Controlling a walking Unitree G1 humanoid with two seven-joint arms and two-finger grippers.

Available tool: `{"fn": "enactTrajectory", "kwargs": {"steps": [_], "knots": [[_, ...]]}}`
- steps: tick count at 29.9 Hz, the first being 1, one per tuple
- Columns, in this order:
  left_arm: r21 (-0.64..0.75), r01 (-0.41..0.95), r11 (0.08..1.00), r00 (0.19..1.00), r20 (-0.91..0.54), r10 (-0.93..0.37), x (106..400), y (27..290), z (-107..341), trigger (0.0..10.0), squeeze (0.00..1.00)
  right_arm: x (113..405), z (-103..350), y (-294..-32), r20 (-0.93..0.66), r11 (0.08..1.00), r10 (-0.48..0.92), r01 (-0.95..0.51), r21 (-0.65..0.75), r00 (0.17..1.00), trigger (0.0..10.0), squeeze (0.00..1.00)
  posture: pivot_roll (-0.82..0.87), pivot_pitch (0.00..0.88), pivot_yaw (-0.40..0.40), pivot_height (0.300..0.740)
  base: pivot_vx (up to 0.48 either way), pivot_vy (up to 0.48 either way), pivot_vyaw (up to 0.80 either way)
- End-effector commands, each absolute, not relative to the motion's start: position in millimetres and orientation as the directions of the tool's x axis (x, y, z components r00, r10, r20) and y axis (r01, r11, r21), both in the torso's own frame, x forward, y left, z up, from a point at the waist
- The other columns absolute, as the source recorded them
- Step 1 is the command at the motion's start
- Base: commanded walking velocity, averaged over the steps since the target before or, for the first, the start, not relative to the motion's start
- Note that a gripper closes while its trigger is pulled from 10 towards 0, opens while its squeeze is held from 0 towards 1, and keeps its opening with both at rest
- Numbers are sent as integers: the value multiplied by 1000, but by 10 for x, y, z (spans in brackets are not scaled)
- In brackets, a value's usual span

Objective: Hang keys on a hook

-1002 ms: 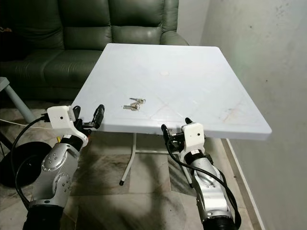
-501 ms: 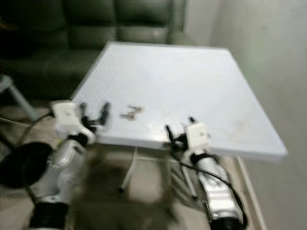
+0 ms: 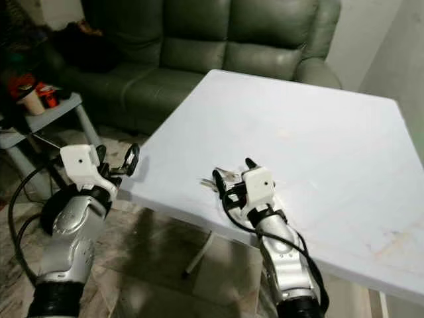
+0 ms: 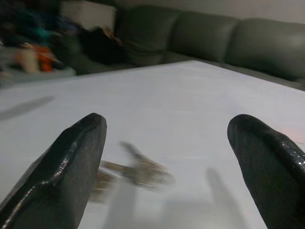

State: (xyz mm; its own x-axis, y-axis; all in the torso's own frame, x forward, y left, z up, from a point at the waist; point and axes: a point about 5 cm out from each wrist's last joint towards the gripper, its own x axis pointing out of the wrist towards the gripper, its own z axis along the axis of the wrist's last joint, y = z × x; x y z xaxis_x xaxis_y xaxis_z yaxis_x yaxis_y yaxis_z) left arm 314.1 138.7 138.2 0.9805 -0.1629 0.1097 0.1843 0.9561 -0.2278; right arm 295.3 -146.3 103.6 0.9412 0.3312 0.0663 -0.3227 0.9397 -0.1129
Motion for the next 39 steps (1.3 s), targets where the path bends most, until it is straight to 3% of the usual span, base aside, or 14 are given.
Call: {"fn": "enactTrajectory", "kwargs": {"steps": [1,11,24,30,39], "knots": [[-229,162,960,983,121,-137,3158,1454,1427,10000,0,2985,1117,-1413,98,937,342,-331,-111,935,10000,0,27,0,-25,740,311,0,0],[-198,185,963,978,133,-161,3100,1377,1409,10000,0,2989,1088,-1467,65,935,340,-330,-132,938,10000,0,25,0,-31,740,0,0,0],[-72,405,911,906,169,-389,2737,1053,1288,10000,0,2975,1075,-1608,-28,847,464,-454,-276,885,10000,0,25,9,-44,740,0,0,0],[-51,430,901,893,172,-416,2627,1008,1237,10000,0,2855,997,-1509,-77,775,571,-567,-278,818,10000,0,24,16,-47,740,0,0,0],[-50,428,902,895,162,-415,2571,1005,1204,10000,0,2829,970,-1360,-106,761,616,-625,-174,780,10000,0,27,27,-53,740,0,0,0]]}}
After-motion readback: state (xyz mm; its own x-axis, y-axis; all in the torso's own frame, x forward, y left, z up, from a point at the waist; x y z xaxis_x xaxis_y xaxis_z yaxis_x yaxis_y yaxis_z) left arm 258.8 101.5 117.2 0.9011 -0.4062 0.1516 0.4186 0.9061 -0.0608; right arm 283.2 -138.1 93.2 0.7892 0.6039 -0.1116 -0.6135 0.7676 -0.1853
